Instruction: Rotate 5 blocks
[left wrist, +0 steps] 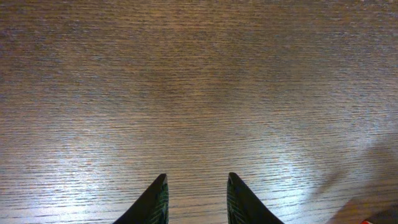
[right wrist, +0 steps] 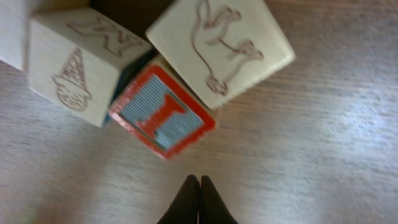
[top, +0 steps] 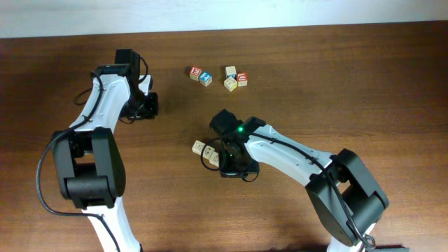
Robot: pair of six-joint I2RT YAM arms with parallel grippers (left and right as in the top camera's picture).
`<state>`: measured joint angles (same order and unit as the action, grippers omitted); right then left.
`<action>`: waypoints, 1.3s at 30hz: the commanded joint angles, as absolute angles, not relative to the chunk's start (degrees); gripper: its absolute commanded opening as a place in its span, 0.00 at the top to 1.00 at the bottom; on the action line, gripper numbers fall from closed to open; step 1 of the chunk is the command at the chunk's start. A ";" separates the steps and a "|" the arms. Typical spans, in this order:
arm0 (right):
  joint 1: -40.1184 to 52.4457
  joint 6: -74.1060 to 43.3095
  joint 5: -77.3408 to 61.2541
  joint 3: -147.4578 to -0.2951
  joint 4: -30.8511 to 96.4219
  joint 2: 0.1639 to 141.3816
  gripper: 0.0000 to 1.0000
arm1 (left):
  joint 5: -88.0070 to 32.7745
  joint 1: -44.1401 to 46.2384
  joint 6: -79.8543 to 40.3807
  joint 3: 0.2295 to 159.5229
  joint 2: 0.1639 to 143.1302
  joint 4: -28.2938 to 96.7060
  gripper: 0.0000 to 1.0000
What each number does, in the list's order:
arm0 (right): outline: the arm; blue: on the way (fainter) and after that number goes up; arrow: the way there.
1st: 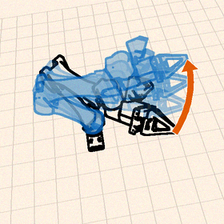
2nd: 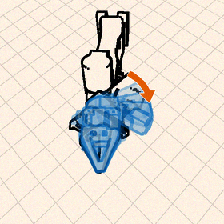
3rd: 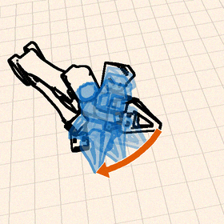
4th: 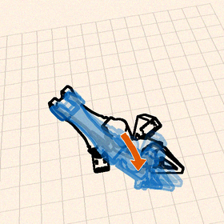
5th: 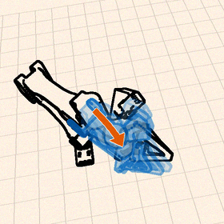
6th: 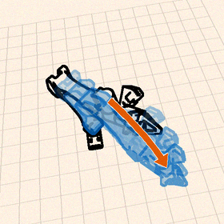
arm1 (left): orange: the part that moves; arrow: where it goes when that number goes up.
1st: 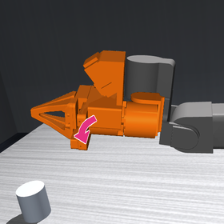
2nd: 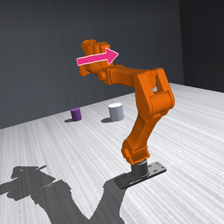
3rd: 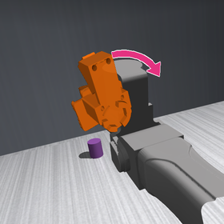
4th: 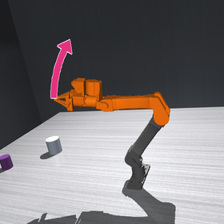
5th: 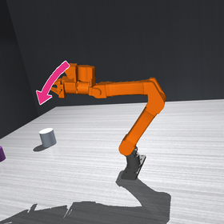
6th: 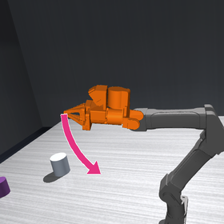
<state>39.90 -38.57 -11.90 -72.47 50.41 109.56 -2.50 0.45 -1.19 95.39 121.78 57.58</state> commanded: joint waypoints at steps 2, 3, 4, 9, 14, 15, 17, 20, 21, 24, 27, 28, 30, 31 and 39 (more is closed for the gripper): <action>38.65 -38.41 -12.21 -72.23 45.45 110.10 0.96 | -2.35 0.32 -1.78 95.77 121.99 57.54 0.71; 38.44 -38.44 -12.19 -72.23 44.38 110.10 0.96 | -2.35 0.32 -1.78 95.77 121.99 57.65 0.71; 38.44 -38.41 -12.14 -72.23 43.70 110.10 0.96 | -2.35 0.32 -1.78 95.72 121.99 57.76 0.71; 38.44 -37.95 -11.75 -72.23 39.62 110.10 0.96 | -3.90 0.36 -1.80 95.72 121.97 57.93 0.71; 37.71 -36.23 -11.09 -72.34 35.16 110.10 0.96 | -5.17 0.58 -1.98 95.72 121.97 57.93 0.72; 37.15 -36.07 -11.14 -72.79 35.33 110.08 0.96 | -5.15 0.58 -1.98 95.72 121.99 57.95 0.72; 36.67 -34.09 -11.53 -76.18 38.87 109.78 0.96 | -5.13 0.58 -1.98 95.72 121.99 57.95 0.71; 38.02 -31.48 -13.50 -81.34 43.70 108.84 0.96 | -5.15 0.58 -1.98 95.72 121.99 57.91 0.70; 39.00 -31.55 -14.59 -81.56 44.01 108.88 0.96 | -5.13 0.58 -1.98 95.72 121.99 57.87 0.70; 42.63 -32.71 -14.28 -81.54 44.38 110.80 0.96 | -5.13 0.58 -1.98 95.72 121.99 57.67 0.70; 45.06 -34.26 -14.28 -81.54 44.69 114.02 0.96 | -5.13 0.58 -1.98 95.72 121.97 57.74 0.70; 45.01 -35.05 -14.31 -81.54 45.10 114.80 0.96 | -5.13 0.58 -1.98 95.72 121.99 57.74 0.70; 44.21 -36.64 -14.11 -81.54 46.26 115.83 0.96 | -5.13 0.58 -1.98 95.72 121.99 57.71 0.70; 44.12 -37.19 -13.08 -81.54 46.59 116.22 0.96 | -5.13 0.58 -1.98 95.72 121.99 57.71 0.70; 42.61 -38.06 -11.51 -81.56 45.67 117.67 0.96 | -14.28 1.15 -1.93 94.52 121.99 61.14 0.83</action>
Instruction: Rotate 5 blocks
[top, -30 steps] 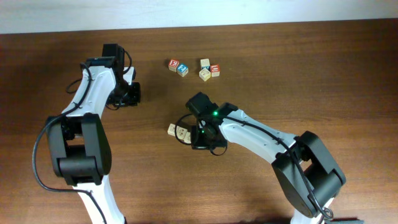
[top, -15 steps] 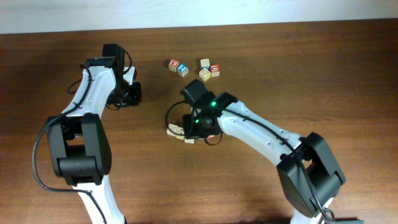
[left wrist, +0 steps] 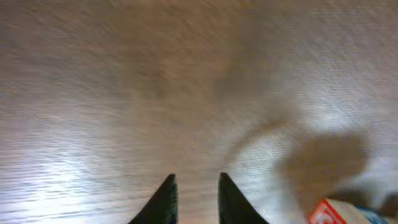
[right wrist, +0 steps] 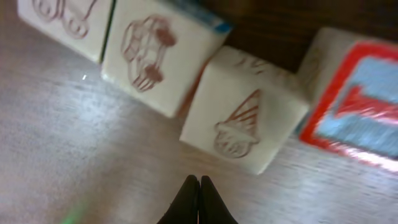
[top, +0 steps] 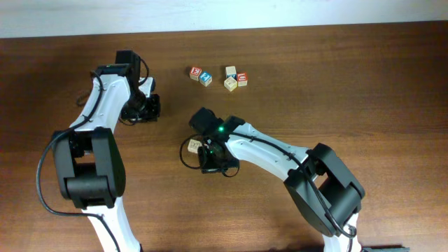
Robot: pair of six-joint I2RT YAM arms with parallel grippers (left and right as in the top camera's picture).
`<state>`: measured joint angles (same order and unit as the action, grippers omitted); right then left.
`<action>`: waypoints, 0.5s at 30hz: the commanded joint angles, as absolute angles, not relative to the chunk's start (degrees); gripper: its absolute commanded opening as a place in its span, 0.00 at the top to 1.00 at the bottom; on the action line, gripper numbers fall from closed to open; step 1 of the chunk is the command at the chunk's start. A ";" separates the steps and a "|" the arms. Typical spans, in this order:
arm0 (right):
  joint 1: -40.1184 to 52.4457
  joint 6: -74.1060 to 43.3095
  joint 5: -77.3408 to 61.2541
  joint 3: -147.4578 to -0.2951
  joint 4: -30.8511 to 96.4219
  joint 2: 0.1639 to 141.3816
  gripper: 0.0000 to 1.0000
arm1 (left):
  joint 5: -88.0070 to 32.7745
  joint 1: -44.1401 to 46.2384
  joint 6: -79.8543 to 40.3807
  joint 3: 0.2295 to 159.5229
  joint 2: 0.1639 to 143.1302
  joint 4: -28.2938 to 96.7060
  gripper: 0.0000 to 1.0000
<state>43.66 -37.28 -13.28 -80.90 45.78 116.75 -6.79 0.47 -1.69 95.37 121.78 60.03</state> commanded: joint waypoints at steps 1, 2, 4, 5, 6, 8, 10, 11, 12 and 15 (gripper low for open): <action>42.61 -38.04 -11.51 -81.56 45.67 117.67 0.96 | -14.96 2.28 -1.93 92.62 121.99 60.93 0.84; 42.61 -38.06 -11.51 -81.56 45.65 117.67 0.96 | -14.90 3.16 -1.91 91.15 121.99 60.51 0.85; 42.61 -38.02 -11.29 -81.56 45.65 117.67 0.96 | -15.29 4.75 -1.91 88.44 121.99 59.18 0.87; 42.61 -38.02 -11.27 -81.56 45.65 117.67 0.96 | -15.31 5.69 -1.93 87.18 122.04 58.37 0.87; 42.61 -38.02 -11.14 -81.56 45.60 117.67 0.96 | -15.35 6.70 -1.93 86.00 122.04 57.63 0.87; 42.59 -38.02 -10.66 -81.56 45.23 117.67 0.96 | -15.55 8.21 -1.93 84.47 122.04 56.58 0.88; 42.22 -38.02 -10.66 -81.56 45.25 117.67 0.96 | -15.55 9.28 -1.93 83.24 122.04 55.44 0.88; 41.95 -38.02 -10.66 -81.56 45.25 117.67 0.96 | -15.75 9.67 -1.96 82.98 122.04 55.11 0.89; 41.69 -38.02 -10.63 -81.56 45.23 117.67 0.96 | -15.75 9.96 -1.96 82.78 122.04 55.05 0.89; 40.82 -38.02 -9.82 -81.56 45.15 117.67 0.96 | -15.97 10.39 -1.96 81.65 122.04 54.92 0.92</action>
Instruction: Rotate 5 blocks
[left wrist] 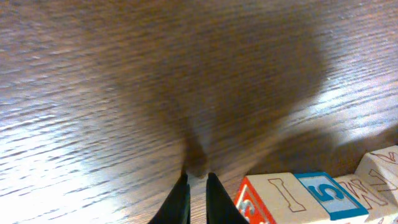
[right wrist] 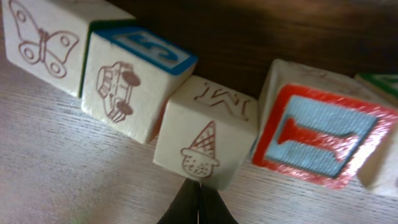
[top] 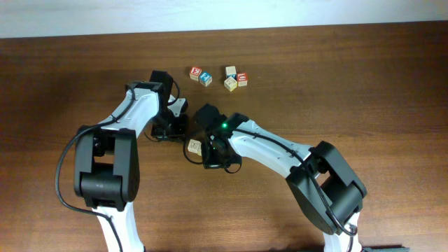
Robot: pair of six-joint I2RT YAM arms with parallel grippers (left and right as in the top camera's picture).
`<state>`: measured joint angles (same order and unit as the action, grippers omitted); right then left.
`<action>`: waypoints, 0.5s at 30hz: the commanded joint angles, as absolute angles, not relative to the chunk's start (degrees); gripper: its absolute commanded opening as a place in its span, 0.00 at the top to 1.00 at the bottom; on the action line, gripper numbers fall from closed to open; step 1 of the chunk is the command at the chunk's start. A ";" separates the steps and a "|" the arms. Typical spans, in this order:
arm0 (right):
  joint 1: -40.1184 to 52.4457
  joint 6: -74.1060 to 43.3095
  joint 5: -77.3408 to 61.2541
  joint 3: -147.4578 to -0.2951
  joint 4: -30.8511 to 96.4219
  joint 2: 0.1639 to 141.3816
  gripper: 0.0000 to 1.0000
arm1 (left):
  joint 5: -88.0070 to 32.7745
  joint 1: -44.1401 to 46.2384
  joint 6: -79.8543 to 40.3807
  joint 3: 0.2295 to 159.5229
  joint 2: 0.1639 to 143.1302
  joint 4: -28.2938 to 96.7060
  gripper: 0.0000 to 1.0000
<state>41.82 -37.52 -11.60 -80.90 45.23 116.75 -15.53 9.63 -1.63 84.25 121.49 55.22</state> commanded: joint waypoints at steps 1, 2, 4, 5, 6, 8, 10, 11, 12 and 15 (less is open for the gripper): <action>40.73 -38.02 -9.82 -81.56 45.01 117.67 0.96 | -16.58 10.39 -1.93 81.21 122.04 54.85 0.93; 40.73 -38.02 -9.80 -81.56 44.95 117.67 0.96 | -17.45 10.39 -1.93 80.60 122.04 54.63 0.94; 40.73 -38.00 -9.80 -81.56 44.77 117.67 0.96 | -18.33 10.39 -1.93 79.66 122.04 54.70 0.95; 40.73 -38.00 -9.80 -81.56 44.80 117.67 0.96 | -18.33 10.39 -1.96 79.57 122.04 54.76 0.95; 40.73 -38.00 -9.80 -81.56 44.77 117.67 0.96 | -18.50 10.39 -1.93 79.53 122.04 54.83 0.95; 40.73 -37.98 -9.58 -81.56 44.23 117.67 0.96 | -19.68 10.39 -1.93 79.53 122.04 54.92 0.95; 40.73 -37.98 -9.19 -81.56 43.42 117.67 0.96 | -20.86 10.41 -1.96 79.53 122.04 55.09 0.95; 40.73 -37.95 -9.17 -81.56 43.13 117.67 0.96 | -20.84 10.39 -1.96 79.53 122.04 55.35 0.96; 40.73 -37.95 -9.17 -81.56 43.00 117.67 0.96 | -20.84 10.39 -1.96 79.53 122.04 55.79 0.96; 40.73 -37.52 -9.19 -81.56 42.04 117.67 0.96 | -20.84 10.39 -1.96 79.53 122.04 56.60 0.97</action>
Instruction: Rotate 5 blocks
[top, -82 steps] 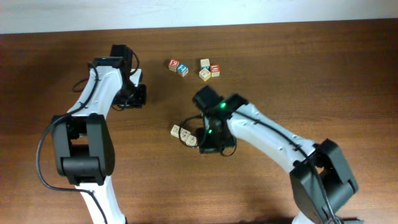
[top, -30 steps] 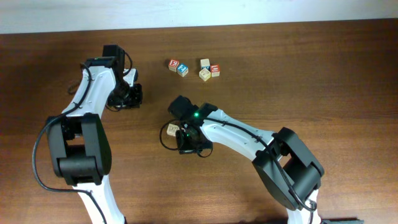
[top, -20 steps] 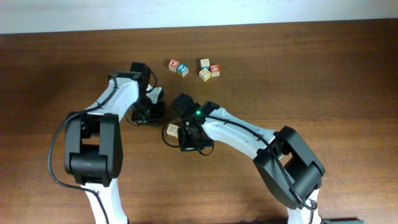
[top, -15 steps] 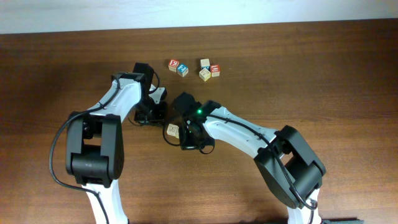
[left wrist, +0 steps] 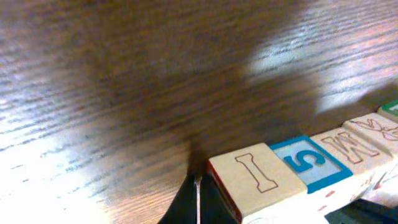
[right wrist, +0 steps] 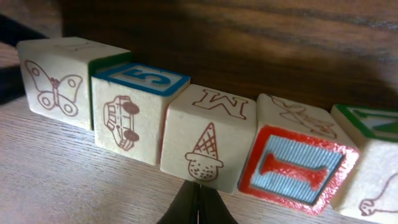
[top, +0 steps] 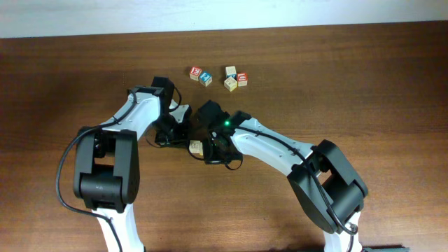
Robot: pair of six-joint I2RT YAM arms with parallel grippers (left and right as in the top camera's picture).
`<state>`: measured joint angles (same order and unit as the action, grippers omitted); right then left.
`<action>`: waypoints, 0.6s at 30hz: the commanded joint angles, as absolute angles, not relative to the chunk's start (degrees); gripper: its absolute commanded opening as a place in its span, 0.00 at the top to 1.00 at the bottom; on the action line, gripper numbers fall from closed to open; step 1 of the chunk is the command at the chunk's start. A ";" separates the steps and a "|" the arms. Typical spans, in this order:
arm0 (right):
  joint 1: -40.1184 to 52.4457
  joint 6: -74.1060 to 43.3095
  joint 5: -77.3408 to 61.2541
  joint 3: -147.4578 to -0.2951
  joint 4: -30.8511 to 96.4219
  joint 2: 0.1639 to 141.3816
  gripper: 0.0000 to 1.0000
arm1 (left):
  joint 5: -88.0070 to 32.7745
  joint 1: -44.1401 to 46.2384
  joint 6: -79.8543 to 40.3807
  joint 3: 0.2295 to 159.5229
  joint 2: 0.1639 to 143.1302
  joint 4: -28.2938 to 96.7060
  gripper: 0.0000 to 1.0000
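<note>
Five wooden picture blocks stand in a row on the brown table (top: 336, 84). The right wrist view shows the butterfly block (right wrist: 56, 78), the car block topped with a blue 5 (right wrist: 134, 112), the ice-cream block (right wrist: 208, 146), the red I block (right wrist: 298, 168) and a green-topped block (right wrist: 370, 168). My right gripper (right wrist: 198, 190) is shut, tips against the ice-cream block's front. My left gripper (left wrist: 198, 180) is shut at the row's end, beside the end block with an I on top (left wrist: 261, 177). From overhead, both arms hide the row except one block (top: 197, 146).
Two small groups of other blocks lie at the back of the table, one pair (top: 200, 75) and several more (top: 235, 78). The two arms meet close together at mid-table, the left gripper (top: 183, 134) beside the right gripper (top: 210, 152).
The left gripper's narrow gap has closed and it now sits against the end block of the row. The blocks stand in a straighter line. The right gripper stays shut at the ice-cream block.
At first the left gripper was open over bare table far left, while the right, shut, was at a loose cluster of blocks. The right then stood further left along them. Later the left arm had come over, nearly shut. Now the blocks form one row.
</note>
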<state>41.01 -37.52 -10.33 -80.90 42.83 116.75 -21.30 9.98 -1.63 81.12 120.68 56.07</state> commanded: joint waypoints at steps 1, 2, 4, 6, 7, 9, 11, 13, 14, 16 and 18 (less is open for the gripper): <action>40.73 -37.34 -9.17 -81.56 41.95 117.67 0.96 | -20.86 10.39 -1.96 79.53 122.04 56.58 0.97; 40.73 -37.34 -9.17 -81.56 41.93 117.67 0.96 | -20.86 10.39 -1.96 79.53 122.04 56.60 0.97; 40.73 -36.91 -9.19 -81.56 41.60 117.67 0.96 | -20.93 10.41 -1.96 79.53 122.04 56.73 0.98; 40.73 -36.91 -9.26 -81.56 41.58 117.67 0.96 | -21.45 10.39 -1.93 79.53 122.04 57.14 0.98; 40.73 -36.84 -9.67 -81.58 41.67 117.67 0.96 | -21.45 10.39 -1.93 79.53 122.04 57.14 0.98; 40.73 -36.42 -10.28 -82.46 43.29 117.36 0.96 | -21.43 10.39 -1.93 79.53 122.04 56.82 0.97; 40.73 -34.70 -10.26 -84.42 46.11 115.81 0.96 | -20.32 10.39 -1.93 79.53 122.04 56.51 0.97; 40.73 -34.02 -10.17 -86.50 48.84 113.34 0.96 | -17.52 10.22 -1.96 79.79 122.04 56.16 0.97; 40.62 -33.36 -9.85 -87.39 50.26 112.31 0.96 | -17.10 10.07 -1.96 80.03 122.04 56.18 0.97; 39.29 -33.23 -9.39 -88.01 52.97 110.45 0.96 | -17.10 9.87 -1.96 80.31 122.02 56.18 0.97; 36.49 -33.19 -8.86 -87.99 56.12 110.04 0.96 | -16.67 9.80 -1.96 80.36 122.02 56.16 0.96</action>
